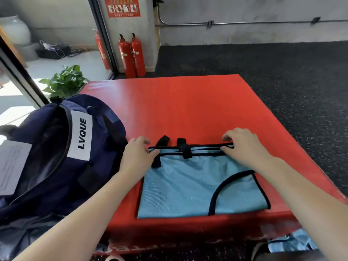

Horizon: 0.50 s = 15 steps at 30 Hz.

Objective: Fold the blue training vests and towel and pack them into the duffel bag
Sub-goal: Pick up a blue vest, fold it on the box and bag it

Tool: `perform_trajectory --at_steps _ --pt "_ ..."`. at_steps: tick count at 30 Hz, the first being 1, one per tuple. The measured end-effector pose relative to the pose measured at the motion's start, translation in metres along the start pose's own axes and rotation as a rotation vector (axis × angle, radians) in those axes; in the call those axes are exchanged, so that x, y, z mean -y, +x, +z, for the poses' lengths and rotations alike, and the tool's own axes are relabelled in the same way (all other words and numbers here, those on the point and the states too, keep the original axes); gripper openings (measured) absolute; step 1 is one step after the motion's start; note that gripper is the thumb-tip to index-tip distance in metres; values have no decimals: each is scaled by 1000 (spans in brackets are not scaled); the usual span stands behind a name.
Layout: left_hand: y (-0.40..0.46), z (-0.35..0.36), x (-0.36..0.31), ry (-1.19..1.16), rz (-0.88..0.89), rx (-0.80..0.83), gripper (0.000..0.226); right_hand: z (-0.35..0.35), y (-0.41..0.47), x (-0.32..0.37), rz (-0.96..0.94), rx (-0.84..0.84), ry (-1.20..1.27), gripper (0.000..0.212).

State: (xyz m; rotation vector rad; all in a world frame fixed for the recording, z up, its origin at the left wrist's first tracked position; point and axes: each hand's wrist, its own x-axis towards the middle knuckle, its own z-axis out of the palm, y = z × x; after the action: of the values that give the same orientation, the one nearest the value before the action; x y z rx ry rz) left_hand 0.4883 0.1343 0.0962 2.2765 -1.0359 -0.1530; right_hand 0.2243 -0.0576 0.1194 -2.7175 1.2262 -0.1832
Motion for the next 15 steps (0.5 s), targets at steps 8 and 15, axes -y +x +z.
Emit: perform_trajectory --at_steps 8,15 --pt "-13 2 -15 -66 16 16 38 8 -18 81 -228 180 336 19" --pt "-25 -1 -28 -312 128 -11 48 8 -10 90 -234 176 390 60"
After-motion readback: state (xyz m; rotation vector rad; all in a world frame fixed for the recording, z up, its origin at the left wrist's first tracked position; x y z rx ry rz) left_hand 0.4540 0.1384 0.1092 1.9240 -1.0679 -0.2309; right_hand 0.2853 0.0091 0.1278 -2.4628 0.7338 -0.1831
